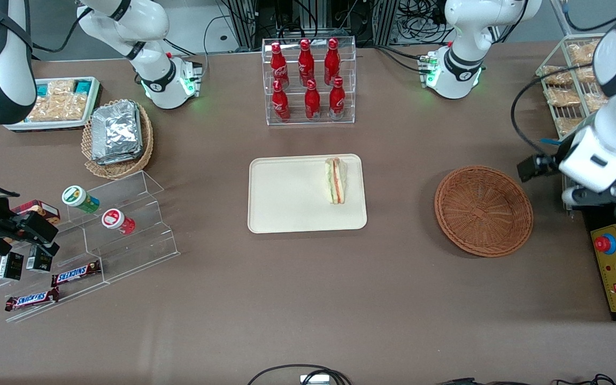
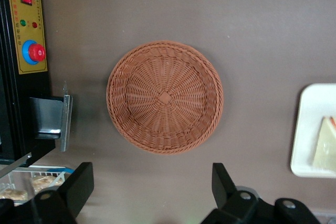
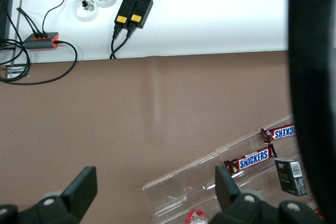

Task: Place sandwich from basket to tray

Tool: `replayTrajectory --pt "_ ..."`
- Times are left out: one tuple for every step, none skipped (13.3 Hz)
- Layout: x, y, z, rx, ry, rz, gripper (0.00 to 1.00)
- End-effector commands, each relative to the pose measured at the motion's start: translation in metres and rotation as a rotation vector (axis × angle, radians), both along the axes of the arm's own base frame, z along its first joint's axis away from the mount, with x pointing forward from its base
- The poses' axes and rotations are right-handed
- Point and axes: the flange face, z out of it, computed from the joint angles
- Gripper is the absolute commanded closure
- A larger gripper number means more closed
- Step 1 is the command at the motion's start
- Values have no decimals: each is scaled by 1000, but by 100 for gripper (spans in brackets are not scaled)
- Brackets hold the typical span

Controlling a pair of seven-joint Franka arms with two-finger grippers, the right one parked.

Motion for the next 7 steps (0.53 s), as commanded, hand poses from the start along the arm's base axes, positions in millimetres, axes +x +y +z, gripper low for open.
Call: replayTrajectory --pt "-22 -3 20 -62 -7 -101 1" --pt "-23 3 23 -80 -2 -120 1" --pt "-24 4 24 -87 3 -129 1" --pt "-23 4 23 -88 7 -131 1" --pt "-21 3 19 -89 13 -133 1" --pt "-20 3 17 -86 17 -133 1" --pt "-19 3 15 -85 20 -130 1"
